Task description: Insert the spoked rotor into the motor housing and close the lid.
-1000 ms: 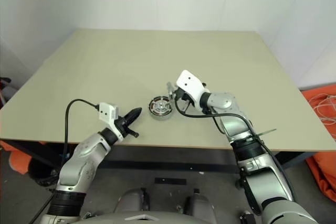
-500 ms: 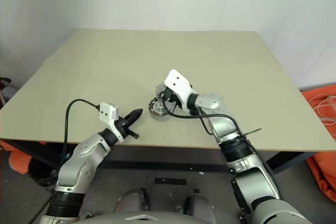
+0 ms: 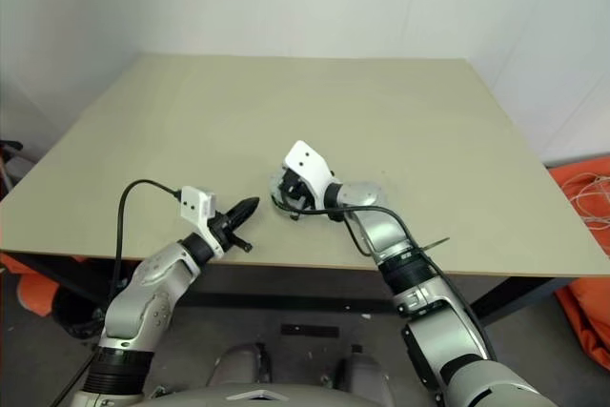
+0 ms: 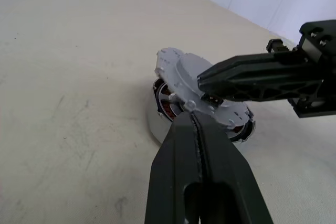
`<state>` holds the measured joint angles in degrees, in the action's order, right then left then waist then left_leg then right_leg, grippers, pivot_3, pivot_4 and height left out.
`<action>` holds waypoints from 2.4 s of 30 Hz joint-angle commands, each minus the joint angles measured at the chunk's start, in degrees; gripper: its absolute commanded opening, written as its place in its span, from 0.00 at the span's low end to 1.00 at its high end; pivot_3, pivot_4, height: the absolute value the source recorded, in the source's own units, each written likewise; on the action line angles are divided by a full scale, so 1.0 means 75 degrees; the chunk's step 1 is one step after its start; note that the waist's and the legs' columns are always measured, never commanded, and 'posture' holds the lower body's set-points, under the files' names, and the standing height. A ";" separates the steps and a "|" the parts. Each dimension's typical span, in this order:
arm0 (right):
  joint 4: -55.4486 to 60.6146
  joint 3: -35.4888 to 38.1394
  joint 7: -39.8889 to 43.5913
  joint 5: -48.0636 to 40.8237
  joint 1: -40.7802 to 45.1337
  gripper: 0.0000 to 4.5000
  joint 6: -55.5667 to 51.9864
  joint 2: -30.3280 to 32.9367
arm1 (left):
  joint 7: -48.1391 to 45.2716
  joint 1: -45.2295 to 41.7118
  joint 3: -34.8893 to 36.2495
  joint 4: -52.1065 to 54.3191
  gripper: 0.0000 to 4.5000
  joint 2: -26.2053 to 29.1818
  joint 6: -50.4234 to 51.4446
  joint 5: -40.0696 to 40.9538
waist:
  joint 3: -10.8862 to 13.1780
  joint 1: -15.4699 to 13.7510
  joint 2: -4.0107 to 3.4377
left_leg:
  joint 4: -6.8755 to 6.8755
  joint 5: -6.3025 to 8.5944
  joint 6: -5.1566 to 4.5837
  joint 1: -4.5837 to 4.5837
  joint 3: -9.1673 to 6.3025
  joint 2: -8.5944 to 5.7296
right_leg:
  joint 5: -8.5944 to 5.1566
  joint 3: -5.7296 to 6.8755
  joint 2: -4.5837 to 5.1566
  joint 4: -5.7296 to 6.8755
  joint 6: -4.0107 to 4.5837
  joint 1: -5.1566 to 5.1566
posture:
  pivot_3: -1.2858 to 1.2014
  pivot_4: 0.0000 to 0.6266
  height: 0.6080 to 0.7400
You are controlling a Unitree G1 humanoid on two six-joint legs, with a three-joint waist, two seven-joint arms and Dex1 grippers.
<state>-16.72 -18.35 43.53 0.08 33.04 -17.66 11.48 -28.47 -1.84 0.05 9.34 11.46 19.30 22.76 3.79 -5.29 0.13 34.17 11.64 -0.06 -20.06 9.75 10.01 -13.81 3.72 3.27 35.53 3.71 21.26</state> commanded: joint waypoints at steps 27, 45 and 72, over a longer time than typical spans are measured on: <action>0.1367 0.0657 0.0094 -0.1018 0.0120 1.00 -0.0679 0.0107 | -0.0036 -0.0092 0.0078 0.0290 0.00 0.0042 -0.0002 0.0118 | 0.0003 0.0000 -0.0005 | -0.0010 0.0000 0.0001 0.0006 0.0000 -0.0001 | -0.0026 -0.0001 -0.0001 -0.0004 -0.0045 -0.0002 | 0.52 0.00 1.00; -0.1251 0.0571 -0.0053 -0.0466 0.0906 1.00 0.0525 -0.0135 | 0.0013 -0.0108 0.0077 0.0355 0.00 0.0008 0.0058 0.0145 | 0.0004 0.0011 -0.0007 | -0.0012 0.0001 0.0000 0.0001 0.0001 -0.0001 | -0.0001 0.0000 0.0000 -0.0011 -0.0001 0.0000 | 0.52 0.00 1.00; -0.1285 0.0641 0.0360 -0.0532 0.0845 0.69 0.0512 0.0041 | 0.0030 -0.0145 0.0103 0.0359 0.00 0.0020 0.0078 0.0196 | 0.0005 0.0008 -0.0008 | -0.0014 0.0002 -0.0002 -0.0002 0.0002 -0.0001 | 0.0000 0.0000 -0.0001 -0.0014 0.0002 0.0002 | 0.52 0.00 1.00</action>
<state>-29.90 -14.68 45.30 -2.84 38.93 -13.86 11.23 -28.21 -1.96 0.15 9.71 11.37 20.32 23.55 3.83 -5.22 0.07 34.06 11.65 -0.08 -20.07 9.76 10.00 -13.81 3.72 3.27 35.42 3.73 21.27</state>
